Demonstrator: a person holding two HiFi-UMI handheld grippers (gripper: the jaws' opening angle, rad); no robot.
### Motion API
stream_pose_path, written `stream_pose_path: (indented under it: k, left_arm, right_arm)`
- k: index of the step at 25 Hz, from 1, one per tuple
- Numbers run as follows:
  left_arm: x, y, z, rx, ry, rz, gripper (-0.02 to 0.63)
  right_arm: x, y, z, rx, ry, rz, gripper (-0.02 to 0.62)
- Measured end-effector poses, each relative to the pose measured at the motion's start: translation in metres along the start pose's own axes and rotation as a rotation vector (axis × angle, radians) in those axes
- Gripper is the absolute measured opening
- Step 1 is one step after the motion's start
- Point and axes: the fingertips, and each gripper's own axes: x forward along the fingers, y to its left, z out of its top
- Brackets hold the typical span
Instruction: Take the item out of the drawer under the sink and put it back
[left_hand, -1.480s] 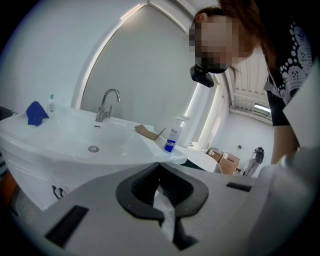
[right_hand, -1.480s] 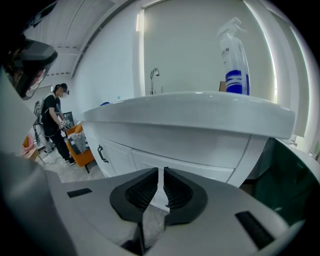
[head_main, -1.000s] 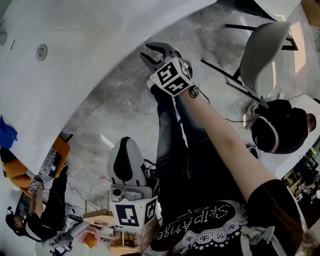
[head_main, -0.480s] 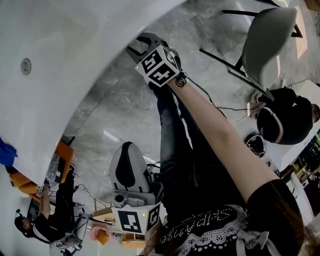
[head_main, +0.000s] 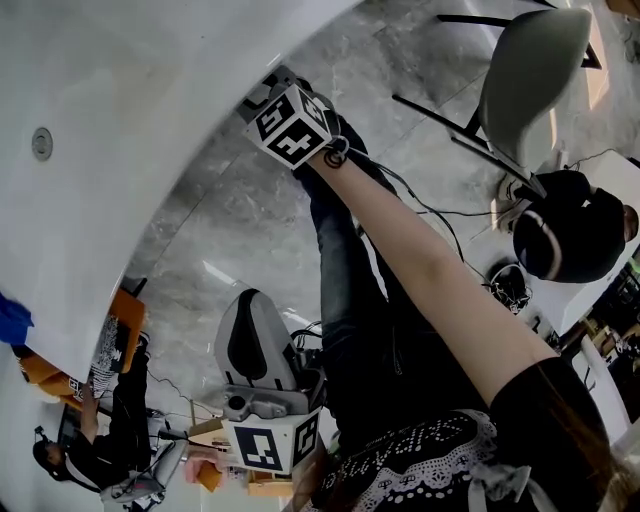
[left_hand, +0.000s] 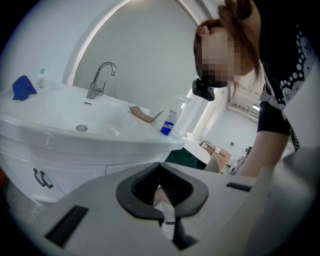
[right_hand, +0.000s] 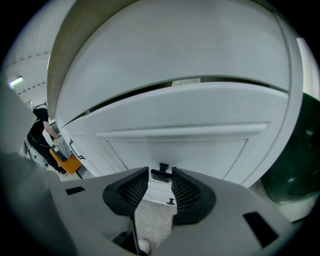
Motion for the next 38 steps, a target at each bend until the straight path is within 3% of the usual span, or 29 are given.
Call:
stream_pose_path:
  k: [4,19,38]
  left_arm:
    - [-0.002,0.000,-0.001,-0.011,-0.001,-0.002,0.003]
    - [0.001,-0.003,0.002,-0.011,-0.004,-0.001,0.003]
    - [-0.003,0.000,-0.001,-0.023,-0.021,0.017,0.003]
  right_arm:
    - [0.004,-0.003,0.001,0.036,-0.001,-0.005,0.144]
    - [0.001,-0.003,0.001,0.012,-0.027,0.015,0.130]
    - [-0.020,0.005,-0.024,0.021,-0.022,0.017,0.130]
